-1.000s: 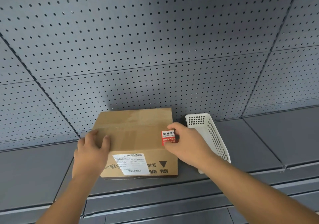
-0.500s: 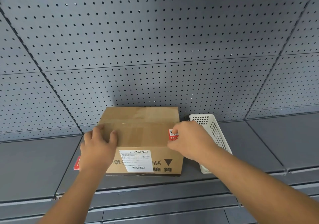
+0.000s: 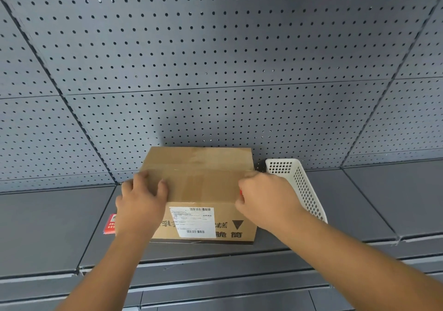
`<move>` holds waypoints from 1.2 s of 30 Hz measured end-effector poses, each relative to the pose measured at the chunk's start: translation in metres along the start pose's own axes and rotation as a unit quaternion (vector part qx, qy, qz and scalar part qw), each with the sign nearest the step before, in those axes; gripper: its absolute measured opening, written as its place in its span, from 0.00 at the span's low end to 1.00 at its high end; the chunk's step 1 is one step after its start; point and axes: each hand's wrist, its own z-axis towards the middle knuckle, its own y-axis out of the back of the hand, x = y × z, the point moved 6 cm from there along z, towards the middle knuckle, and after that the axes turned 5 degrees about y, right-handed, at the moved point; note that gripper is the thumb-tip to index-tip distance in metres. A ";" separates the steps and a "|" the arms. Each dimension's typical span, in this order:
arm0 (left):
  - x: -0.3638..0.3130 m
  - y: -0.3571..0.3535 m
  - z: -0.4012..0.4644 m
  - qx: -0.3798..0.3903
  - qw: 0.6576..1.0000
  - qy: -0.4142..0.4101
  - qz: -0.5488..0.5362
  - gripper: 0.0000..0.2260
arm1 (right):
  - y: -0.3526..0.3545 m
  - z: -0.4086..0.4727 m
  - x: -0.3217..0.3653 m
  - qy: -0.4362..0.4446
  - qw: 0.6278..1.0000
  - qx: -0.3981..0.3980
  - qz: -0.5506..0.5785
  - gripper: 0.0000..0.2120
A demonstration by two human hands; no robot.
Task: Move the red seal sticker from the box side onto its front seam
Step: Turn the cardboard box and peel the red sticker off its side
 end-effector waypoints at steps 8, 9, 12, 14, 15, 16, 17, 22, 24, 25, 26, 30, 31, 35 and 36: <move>-0.002 0.002 -0.002 0.006 1.000 0.002 -0.002 0.27 | -0.003 0.003 0.026 0.055 0.982 0.079 -0.161 0.13; -0.002 0.002 -0.002 0.009 1.000 0.004 -0.002 0.27 | -0.003 0.004 0.024 0.052 0.979 0.087 -0.176 0.14; -0.003 0.003 -0.003 0.012 1.000 0.007 -0.002 0.27 | -0.007 0.008 0.020 0.054 0.980 0.094 -0.166 0.14; -0.003 0.003 -0.004 0.011 1.000 0.007 -0.001 0.27 | -0.005 0.008 0.019 0.045 0.986 0.083 -0.140 0.11; -0.004 0.004 -0.004 0.010 1.000 0.006 -0.001 0.27 | -0.004 0.008 0.016 0.038 0.989 0.070 -0.121 0.09; -0.003 0.004 -0.003 0.008 1.000 0.005 -0.001 0.27 | -0.006 0.009 0.012 0.027 0.993 0.066 -0.096 0.07; -0.003 0.003 -0.003 0.007 1.000 0.003 -0.001 0.27 | -0.007 0.008 0.007 0.018 0.996 0.061 -0.067 0.06; -0.001 0.002 0.000 0.006 1.000 -0.002 0.003 0.27 | -0.002 0.001 -0.009 0.008 0.999 -0.035 0.020 0.09; -0.001 0.001 0.000 0.008 1.000 -0.001 0.002 0.27 | -0.004 -0.002 -0.008 0.019 0.998 -0.045 0.029 0.09; -0.001 0.001 -0.001 0.008 1.000 0.002 0.001 0.27 | -0.005 -0.003 -0.006 0.023 0.998 -0.049 0.024 0.08; -0.001 0.001 -0.001 0.008 1.000 0.003 0.001 0.27 | -0.007 -0.003 -0.005 0.027 0.998 -0.055 0.011 0.07; -0.002 0.002 -0.002 0.009 1.000 0.000 0.004 0.27 | -0.014 -0.001 -0.004 0.026 0.998 -0.051 -0.031 0.04; -0.001 0.002 -0.001 0.010 1.000 0.000 0.003 0.27 | -0.015 -0.001 -0.005 0.027 0.998 -0.051 -0.031 0.04; -0.001 0.001 -0.001 0.008 1.000 -0.007 0.006 0.27 | -0.013 -0.002 -0.004 0.062 0.997 -0.050 -0.015 0.03; -0.001 0.002 -0.001 0.007 1.000 -0.006 0.006 0.27 | -0.014 -0.001 -0.005 0.068 0.996 -0.048 -0.011 0.03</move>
